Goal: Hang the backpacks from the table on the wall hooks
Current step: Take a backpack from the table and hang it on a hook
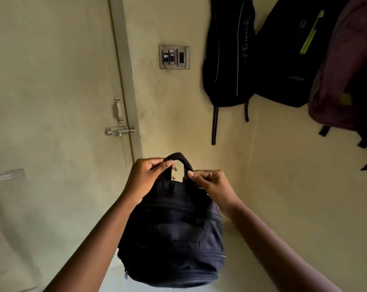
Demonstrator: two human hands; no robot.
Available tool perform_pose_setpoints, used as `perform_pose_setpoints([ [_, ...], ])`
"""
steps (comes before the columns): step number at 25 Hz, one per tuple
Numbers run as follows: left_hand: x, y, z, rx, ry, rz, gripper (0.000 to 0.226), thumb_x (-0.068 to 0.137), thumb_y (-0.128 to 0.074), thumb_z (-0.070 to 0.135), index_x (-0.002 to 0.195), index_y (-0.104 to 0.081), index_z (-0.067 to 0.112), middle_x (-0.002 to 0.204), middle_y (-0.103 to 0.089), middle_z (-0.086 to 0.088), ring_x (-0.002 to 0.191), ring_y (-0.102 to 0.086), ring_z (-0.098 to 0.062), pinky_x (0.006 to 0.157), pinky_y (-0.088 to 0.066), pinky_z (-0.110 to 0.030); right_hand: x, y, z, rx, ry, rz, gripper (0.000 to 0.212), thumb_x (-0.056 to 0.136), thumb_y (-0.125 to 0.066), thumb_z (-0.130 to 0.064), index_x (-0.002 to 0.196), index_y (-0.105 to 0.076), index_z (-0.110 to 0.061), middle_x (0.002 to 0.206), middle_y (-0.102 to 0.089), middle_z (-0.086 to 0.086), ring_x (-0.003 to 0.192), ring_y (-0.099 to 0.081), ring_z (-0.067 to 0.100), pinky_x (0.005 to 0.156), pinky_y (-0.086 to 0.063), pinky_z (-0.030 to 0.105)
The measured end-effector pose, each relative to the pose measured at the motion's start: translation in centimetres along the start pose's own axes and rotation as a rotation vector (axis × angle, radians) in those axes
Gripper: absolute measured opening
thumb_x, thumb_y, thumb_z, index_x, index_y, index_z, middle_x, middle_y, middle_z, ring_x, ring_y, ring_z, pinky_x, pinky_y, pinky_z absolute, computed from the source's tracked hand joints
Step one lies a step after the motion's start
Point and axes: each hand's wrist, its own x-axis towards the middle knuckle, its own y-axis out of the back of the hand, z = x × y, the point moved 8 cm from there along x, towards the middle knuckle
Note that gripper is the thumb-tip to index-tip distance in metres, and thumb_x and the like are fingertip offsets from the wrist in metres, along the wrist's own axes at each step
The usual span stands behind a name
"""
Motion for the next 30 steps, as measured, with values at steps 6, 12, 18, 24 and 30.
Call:
perform_pose_setpoints([
  [6,17.0,-2.1,-5.1,-0.158,-0.053,-0.231,0.014,0.084,-0.063,0.02,0.095,-0.072,0.023,0.08,-0.077,0.003,0.078,-0.07,-0.01,0.077,-0.054,-0.02,14.0,5.5,-0.9,-0.189,0.111,0.367,0.024,0.084,-0.065,-0.03,0.086,-0.076,-0.009,0.087,-0.075,0.013,0.082,-0.07,0.028,0.08,-0.055,0.046],
  [12,27.7,-8.1,-7.6,-0.318,-0.103,-0.158,0.01,0.081,-0.068,0.019,0.075,-0.072,0.027,0.064,-0.072,0.016,0.066,-0.067,0.0,0.063,-0.05,-0.011,20.0,12.2,-2.3,-0.276,0.049,0.618,0.025,0.085,-0.063,-0.029,0.086,-0.076,-0.009,0.076,-0.067,0.006,0.067,-0.058,0.011,0.058,-0.044,0.021],
  [18,34.7,-19.2,-1.2,-0.505,-0.227,-0.28,0.015,0.083,-0.065,0.024,0.091,-0.075,0.016,0.077,-0.07,0.016,0.072,-0.065,0.007,0.073,-0.052,-0.012,20.5,23.1,-4.8,-0.221,0.063,0.845,0.016,0.084,-0.064,-0.027,0.082,-0.076,-0.016,0.074,-0.068,0.007,0.074,-0.064,0.018,0.073,-0.051,0.034],
  [24,40.3,-28.3,7.9,-0.64,-0.366,-0.357,0.02,0.084,-0.065,0.024,0.096,-0.074,0.011,0.09,-0.073,0.003,0.091,-0.068,-0.008,0.087,-0.052,-0.024,20.0,34.5,-9.1,-0.239,0.191,1.117,0.017,0.083,-0.066,-0.03,0.086,-0.076,-0.016,0.082,-0.075,0.0,0.084,-0.07,0.014,0.079,-0.055,0.031],
  [30,44.1,-33.3,17.2,-0.7,-0.554,-0.293,0.021,0.084,-0.064,0.021,0.097,-0.074,0.008,0.093,-0.072,0.0,0.079,-0.063,0.004,0.082,-0.051,-0.015,19.9,42.4,-15.7,-0.339,0.36,1.237,0.013,0.084,-0.066,-0.024,0.082,-0.076,-0.016,0.085,-0.075,0.005,0.089,-0.07,0.021,0.087,-0.056,0.038],
])
